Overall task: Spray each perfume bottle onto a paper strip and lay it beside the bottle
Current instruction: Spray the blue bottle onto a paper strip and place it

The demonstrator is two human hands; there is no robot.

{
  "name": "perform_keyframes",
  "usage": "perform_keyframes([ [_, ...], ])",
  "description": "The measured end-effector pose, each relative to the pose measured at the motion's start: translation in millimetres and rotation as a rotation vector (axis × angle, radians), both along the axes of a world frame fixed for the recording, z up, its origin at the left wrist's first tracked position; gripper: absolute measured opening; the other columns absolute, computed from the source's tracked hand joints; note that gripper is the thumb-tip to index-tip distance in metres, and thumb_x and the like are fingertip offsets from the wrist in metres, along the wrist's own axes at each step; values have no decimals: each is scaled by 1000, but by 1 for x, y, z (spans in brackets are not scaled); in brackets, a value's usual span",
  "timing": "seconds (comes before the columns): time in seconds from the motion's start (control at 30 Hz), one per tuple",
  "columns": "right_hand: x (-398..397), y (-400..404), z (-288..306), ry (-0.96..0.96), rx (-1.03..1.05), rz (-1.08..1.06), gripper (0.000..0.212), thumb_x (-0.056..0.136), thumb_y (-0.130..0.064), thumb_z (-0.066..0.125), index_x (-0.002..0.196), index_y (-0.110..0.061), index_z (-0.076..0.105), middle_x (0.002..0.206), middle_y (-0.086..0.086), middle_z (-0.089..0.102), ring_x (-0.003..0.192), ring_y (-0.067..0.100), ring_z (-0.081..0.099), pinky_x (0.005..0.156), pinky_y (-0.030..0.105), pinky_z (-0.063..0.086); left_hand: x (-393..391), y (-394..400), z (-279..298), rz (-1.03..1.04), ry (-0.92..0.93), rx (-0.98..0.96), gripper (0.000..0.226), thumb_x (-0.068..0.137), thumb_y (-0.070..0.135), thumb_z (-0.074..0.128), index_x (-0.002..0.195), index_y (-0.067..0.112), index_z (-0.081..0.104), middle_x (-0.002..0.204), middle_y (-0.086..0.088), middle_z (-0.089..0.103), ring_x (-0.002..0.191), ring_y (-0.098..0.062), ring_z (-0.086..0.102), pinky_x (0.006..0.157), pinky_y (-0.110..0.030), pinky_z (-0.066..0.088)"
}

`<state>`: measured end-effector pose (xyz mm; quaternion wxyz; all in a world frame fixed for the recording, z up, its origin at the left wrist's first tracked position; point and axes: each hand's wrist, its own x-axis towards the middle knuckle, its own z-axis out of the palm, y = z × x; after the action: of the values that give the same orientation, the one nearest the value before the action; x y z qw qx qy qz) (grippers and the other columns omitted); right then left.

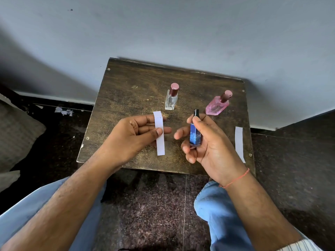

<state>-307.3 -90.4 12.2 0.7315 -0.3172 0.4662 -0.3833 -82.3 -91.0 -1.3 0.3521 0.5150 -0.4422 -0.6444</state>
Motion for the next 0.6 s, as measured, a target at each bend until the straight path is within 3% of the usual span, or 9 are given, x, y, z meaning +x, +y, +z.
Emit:
perform_keyframes([
  [0.17,5,1,-3,146,-20,-34,33,98,-53,58,94,-21,64,70,-2,42,58,11,31,48,24,22,-4,1,1,33,22,-4,36,101,0,68,133,18,69,110,-7,85,111,-16,80,100,-25,62],
  [0.27,11,2,-2,289,-103,-56,49,96,-67,54,80,-21,61,66,-2,43,56,11,31,46,25,25,-6,2,2,14,47,-1,47,101,-1,67,142,23,65,110,-9,85,106,-14,81,86,-21,63],
  [0.43,14,4,-3,598,-277,-50,74,92,-85,44,71,-14,49,59,-3,44,55,13,39,59,39,31,-6,5,2,-69,76,9,52,101,1,67,147,26,62,113,-12,84,112,-25,79,95,-32,65],
  [0.53,14,10,0,835,-436,-78,70,98,-78,42,67,-16,46,57,3,45,55,17,43,59,43,38,-6,6,3,-127,74,14,52,101,1,68,147,26,63,114,-13,84,114,-27,79,98,-35,64],
  [0.6,15,15,4,970,-582,-111,61,103,-68,44,64,-20,43,55,-3,48,54,11,48,54,27,38,-7,6,3,-147,77,12,52,101,0,67,147,24,63,114,-14,84,112,-25,80,97,-36,64],
])
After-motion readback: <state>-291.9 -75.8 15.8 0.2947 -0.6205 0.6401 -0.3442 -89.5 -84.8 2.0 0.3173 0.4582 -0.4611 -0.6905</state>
